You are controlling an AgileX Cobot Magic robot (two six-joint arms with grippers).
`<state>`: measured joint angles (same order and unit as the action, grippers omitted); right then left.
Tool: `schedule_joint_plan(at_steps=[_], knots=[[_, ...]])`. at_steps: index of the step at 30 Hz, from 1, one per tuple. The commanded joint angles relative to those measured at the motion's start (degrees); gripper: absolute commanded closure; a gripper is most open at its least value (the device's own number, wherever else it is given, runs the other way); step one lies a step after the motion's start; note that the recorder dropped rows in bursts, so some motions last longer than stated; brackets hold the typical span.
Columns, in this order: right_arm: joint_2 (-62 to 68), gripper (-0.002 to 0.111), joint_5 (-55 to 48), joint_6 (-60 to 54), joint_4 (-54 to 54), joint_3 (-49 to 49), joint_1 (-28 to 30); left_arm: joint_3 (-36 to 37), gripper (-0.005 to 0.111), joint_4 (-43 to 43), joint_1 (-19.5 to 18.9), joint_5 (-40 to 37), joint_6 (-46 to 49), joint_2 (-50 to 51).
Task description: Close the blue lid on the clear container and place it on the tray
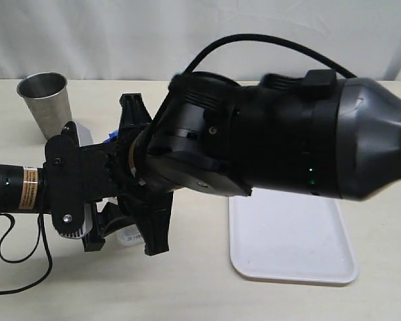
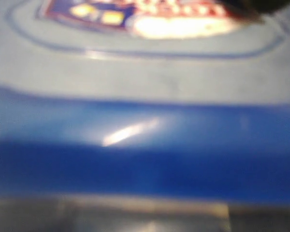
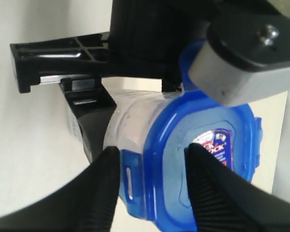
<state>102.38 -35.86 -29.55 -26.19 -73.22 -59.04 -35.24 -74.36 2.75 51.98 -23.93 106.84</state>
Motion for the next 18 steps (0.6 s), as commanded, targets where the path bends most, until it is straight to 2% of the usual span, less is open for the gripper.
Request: schedule_joint_plan(at_steps=[1, 5, 13, 18], knots=[[4.7, 0.068, -2.8, 1.2, 1.9, 3.4, 0.2, -0.2, 0.107, -2.9, 1.0, 6.9, 1.2, -0.5], [4.7, 0.068, -2.9, 5.4, -2.8, 5.0, 0.2, -0.2, 0.107, -2.9, 1.0, 6.9, 1.2, -0.5], [4.7, 0.068, -3.1, 8.9, -2.6, 5.0, 0.2, -0.2, 0.107, -2.4, 1.0, 6.7, 1.8, -0.5], [4.0, 0.068, -3.3, 11.3, -2.6, 5.0, 0.2, -0.2, 0.107, -1.2, 1.0, 3.3, 4.7, -0.5]])
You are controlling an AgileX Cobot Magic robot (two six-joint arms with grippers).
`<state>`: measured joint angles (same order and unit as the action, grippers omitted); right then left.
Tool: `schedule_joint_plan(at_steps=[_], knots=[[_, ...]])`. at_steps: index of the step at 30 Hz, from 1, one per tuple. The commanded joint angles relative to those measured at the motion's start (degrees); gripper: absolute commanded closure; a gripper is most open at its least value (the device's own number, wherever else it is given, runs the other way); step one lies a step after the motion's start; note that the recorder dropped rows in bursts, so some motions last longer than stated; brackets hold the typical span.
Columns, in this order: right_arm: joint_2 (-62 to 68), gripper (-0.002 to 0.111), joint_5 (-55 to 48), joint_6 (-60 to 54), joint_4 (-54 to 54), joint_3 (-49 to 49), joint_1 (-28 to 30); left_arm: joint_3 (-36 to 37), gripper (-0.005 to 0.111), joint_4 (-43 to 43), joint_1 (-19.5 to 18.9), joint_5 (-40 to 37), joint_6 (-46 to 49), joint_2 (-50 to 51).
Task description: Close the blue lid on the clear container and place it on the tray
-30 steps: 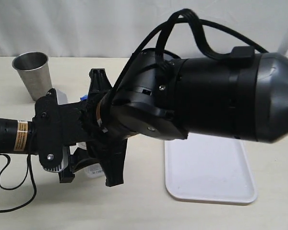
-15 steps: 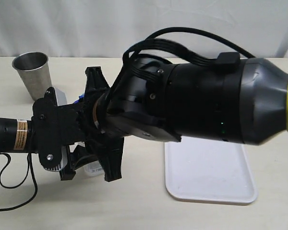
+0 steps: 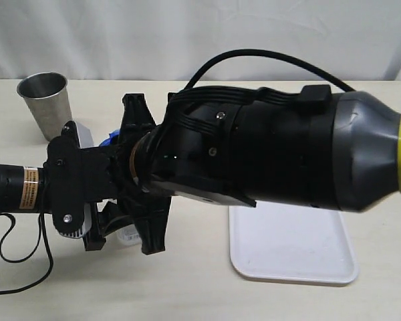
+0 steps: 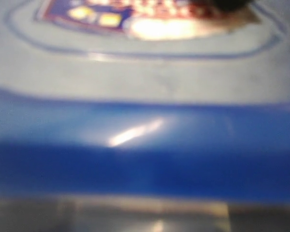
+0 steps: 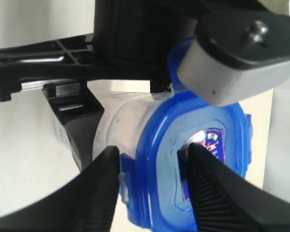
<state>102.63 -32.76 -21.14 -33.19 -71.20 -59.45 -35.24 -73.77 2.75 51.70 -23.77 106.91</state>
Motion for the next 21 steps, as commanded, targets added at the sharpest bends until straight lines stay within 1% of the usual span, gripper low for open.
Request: schedule_joint_plan(at_steps=[1, 5, 8, 15, 21], knots=[[3.4, 0.068, -6.4, 3.3, 4.4, 3.0, 0.7, -0.2, 0.107, -1.6, 1.0, 2.9, 4.6, -0.6], [-0.1, 0.068, -6.4, 4.1, 5.8, 2.9, 0.7, -0.2, 0.107, -0.2, 1.0, 0.7, 5.7, -0.6], [-3.1, 0.068, -6.4, 6.0, 6.2, 2.9, 0.8, -0.2, 0.107, -0.1, 1.0, 0.6, 5.8, -0.6], [-7.0, 0.068, -7.1, 6.3, 10.9, 2.9, 0.8, -0.2, 0.107, -0.1, 1.0, 1.0, 4.9, -0.6], [-8.0, 0.068, -5.2, 16.1, 11.4, 0.1, 1.6, -0.2, 0.107, 0.0, 1.0, 2.0, 4.3, -0.6]])
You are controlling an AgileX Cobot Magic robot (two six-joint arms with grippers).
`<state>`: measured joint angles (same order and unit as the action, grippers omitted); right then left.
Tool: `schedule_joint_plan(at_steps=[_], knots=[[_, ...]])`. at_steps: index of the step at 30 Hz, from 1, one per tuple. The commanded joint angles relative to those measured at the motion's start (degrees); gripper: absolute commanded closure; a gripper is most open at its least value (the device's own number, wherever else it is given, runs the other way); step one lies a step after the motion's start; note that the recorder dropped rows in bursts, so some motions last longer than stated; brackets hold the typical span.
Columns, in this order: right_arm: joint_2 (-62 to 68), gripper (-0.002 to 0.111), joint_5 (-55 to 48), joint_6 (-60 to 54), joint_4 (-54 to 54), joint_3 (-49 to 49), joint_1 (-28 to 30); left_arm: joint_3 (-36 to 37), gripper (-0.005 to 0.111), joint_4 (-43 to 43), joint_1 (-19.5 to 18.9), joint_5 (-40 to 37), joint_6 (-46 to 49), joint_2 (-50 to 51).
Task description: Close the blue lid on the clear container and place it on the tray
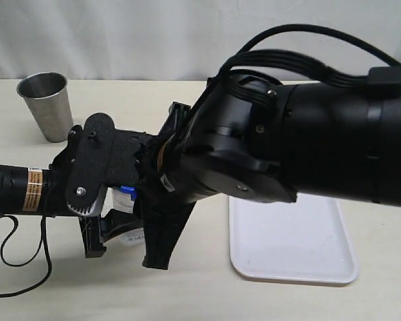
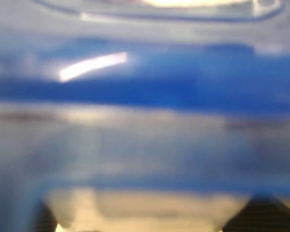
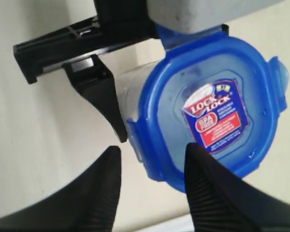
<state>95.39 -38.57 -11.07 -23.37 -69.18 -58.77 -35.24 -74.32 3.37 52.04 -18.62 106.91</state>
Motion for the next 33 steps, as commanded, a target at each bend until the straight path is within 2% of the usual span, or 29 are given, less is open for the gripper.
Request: schedule_joint_plan(at_steps=[1, 5, 11, 14, 17, 19, 24, 27, 31, 33], knots=[[-0.9, 0.068, 1.0, 8.1, 1.5, -2.6, 1.4, -0.2, 0.107, 0.5, 0.4, 1.7, -0.9, -0.6], [-1.6, 0.07, 2.1, 14.2, 2.4, -5.4, 3.3, -0.2, 0.107, 0.5, 0.4, 1.7, -0.9, -0.6], [-1.2, 0.091, 2.1, 15.0, 9.0, -6.4, 6.7, -0.2, 0.107, -0.6, 0.4, 2.2, -0.3, -0.6], [-1.2, 0.086, -0.8, 11.1, 14.8, -7.6, 9.6, -0.2, 0.107, -1.3, 0.4, 3.3, 8.1, -0.6], [-1.2, 0.075, -7.1, 5.0, 20.3, -9.9, 12.3, -0.2, 0.107, 0.9, 0.4, 3.7, 17.4, -0.6], [-1.2, 0.071, -12.1, -2.8, 23.4, -11.7, 13.3, -0.2, 0.107, 1.1, 0.4, 4.0, 24.1, -0.6], [-1.2, 0.07, -18.6, -29.7, 30.7, -12.8, 13.4, -0.2, 0.107, 1.1, 0.4, 3.8, 36.9, -0.6], [-0.8, 0.07, -16.6, -33.3, 32.5, -12.8, 13.4, -0.2, 0.107, 1.6, 0.4, 3.6, 40.0, -0.6], [0.2, 0.061, -13.1, -36.2, 33.3, -12.8, 13.4, -0.2, 0.107, 1.7, 0.4, 3.6, 40.0, -0.6], [1.0, 0.06, -12.3, -37.1, 35.3, -12.8, 13.4, -0.2, 0.107, 1.7, 0.4, 3.6, 40.0, -0.6]])
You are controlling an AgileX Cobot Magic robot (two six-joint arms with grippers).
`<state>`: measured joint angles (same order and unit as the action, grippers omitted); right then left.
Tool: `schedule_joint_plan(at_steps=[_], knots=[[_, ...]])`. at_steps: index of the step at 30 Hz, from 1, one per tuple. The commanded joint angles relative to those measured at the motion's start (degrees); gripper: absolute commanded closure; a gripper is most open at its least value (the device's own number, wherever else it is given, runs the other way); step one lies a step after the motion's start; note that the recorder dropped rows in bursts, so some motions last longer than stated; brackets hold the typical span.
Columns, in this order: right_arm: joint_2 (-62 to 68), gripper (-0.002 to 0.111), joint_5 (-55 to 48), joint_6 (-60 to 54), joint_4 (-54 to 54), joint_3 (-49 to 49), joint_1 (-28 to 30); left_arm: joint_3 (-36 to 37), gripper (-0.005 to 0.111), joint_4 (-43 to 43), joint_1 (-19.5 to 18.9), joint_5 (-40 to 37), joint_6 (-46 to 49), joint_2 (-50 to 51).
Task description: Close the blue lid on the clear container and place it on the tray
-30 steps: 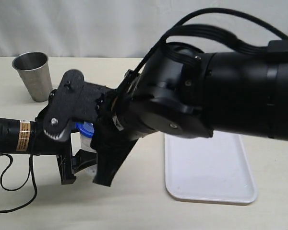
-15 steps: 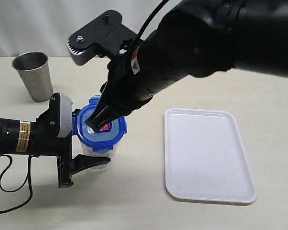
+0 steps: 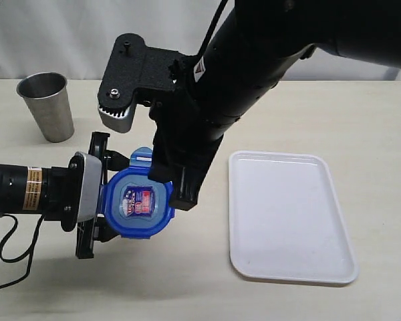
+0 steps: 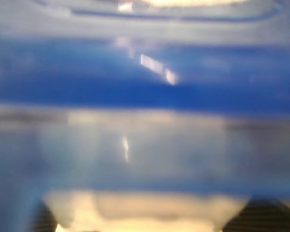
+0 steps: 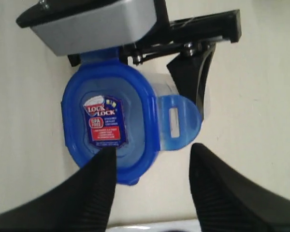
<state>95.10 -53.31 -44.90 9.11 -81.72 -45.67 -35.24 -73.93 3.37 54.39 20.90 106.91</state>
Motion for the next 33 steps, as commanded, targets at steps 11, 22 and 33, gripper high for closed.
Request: schedule_joint_plan(at_steps=[11, 22, 33], knots=[[5.5, 0.06, 2.7, -3.9, 3.8, -0.3, 0.3, -0.2, 0.107, 1.0, 0.4, 1.3, 0.5, -0.6], [8.8, 0.066, 2.1, -3.2, 3.8, -0.3, 0.3, -0.2, 0.107, 1.3, 0.4, 2.4, -4.7, -0.6], [11.5, 0.066, 0.5, -4.7, 7.1, -0.3, 0.3, -0.2, 0.107, -0.8, 0.4, 3.4, -8.2, -0.6]])
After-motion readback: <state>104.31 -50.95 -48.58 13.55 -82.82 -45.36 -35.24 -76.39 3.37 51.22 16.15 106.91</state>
